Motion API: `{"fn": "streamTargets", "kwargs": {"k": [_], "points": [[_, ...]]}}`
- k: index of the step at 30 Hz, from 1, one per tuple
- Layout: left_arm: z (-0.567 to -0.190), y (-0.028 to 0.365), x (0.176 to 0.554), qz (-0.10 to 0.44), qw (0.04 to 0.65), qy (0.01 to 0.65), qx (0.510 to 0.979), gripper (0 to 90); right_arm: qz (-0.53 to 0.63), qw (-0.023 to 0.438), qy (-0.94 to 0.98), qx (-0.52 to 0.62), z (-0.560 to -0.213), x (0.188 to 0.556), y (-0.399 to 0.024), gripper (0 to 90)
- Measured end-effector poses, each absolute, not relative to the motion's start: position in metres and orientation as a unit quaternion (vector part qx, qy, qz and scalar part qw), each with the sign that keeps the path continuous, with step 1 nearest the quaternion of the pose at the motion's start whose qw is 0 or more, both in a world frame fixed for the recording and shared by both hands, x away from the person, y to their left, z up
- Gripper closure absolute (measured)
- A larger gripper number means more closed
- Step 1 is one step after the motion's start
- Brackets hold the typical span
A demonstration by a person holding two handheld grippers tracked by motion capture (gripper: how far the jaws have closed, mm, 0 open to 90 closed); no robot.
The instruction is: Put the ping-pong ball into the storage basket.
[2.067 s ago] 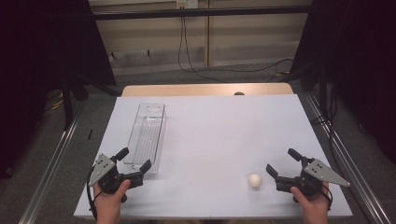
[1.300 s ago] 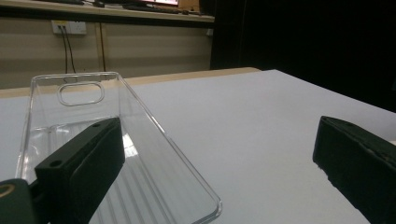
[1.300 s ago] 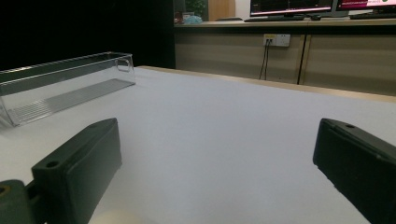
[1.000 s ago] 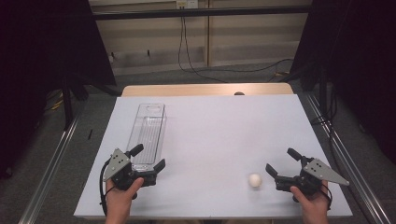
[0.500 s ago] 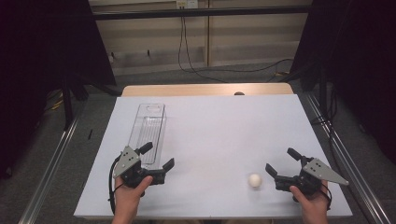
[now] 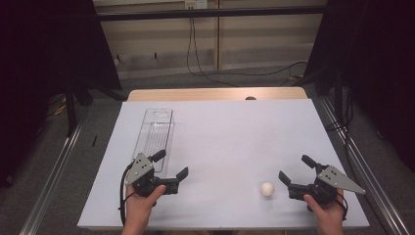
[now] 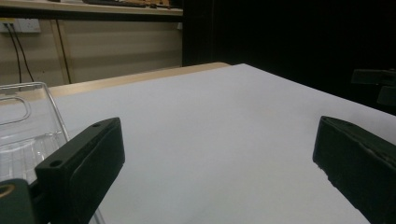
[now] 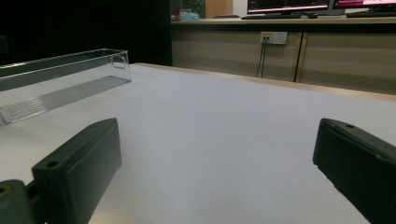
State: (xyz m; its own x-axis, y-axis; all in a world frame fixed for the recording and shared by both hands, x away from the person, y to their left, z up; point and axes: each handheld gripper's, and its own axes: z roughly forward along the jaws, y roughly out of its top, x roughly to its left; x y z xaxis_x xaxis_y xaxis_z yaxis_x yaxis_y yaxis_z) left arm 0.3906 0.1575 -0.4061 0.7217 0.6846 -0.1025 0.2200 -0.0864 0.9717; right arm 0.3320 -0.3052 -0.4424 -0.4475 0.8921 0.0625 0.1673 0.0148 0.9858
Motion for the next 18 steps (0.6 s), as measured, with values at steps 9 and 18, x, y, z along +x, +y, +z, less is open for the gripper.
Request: {"fn": "streamTargets", "kwargs": {"k": [9,18], "points": [[-0.406,0.146,0.392,0.185,0.599,0.308,0.715,2.3,0.561,0.321,0.637,0.419,-0.442,0.333,-0.304,0.7],[-0.408,0.135,0.392,0.178,0.597,0.304,0.721,2.3,0.562,0.324,0.637,0.416,-0.442,0.333,-0.304,0.7]]}}
